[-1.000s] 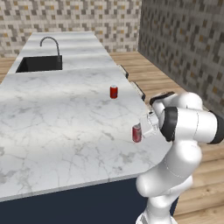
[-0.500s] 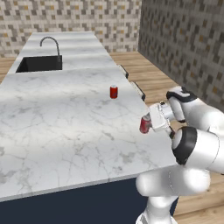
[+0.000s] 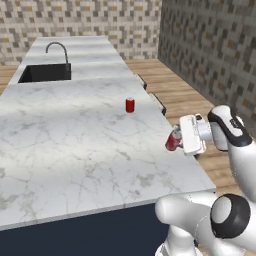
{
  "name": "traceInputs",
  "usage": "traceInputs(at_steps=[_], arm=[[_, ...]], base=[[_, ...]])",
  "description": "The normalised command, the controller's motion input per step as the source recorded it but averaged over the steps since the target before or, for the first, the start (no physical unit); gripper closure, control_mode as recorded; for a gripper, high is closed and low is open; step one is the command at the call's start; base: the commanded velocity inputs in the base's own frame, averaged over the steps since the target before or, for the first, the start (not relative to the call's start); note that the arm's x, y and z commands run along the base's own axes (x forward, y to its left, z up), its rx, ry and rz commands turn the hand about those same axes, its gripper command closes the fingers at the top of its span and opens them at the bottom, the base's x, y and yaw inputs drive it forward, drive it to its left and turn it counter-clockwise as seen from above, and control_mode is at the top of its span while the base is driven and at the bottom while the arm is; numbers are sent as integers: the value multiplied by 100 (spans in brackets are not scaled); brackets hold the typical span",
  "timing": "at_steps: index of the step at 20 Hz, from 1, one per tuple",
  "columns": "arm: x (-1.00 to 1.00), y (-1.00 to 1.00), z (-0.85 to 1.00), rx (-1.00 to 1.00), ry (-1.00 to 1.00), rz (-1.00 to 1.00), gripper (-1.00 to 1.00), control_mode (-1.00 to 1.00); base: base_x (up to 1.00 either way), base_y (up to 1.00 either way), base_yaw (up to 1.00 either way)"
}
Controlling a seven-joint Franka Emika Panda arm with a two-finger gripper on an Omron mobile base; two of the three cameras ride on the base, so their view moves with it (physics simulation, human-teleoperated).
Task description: Four empty soda cans are scattered around the kitchen. Gather all the cans and cluster them next to the stove for recycling.
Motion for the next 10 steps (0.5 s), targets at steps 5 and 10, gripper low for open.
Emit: traceInputs(at_steps=[5, 10], arm=[[-41, 0, 16, 0, -16, 0, 100, -100], [-6, 0, 1, 0, -3, 0, 100, 100]], base=[[0, 0, 0], [0, 0, 0]])
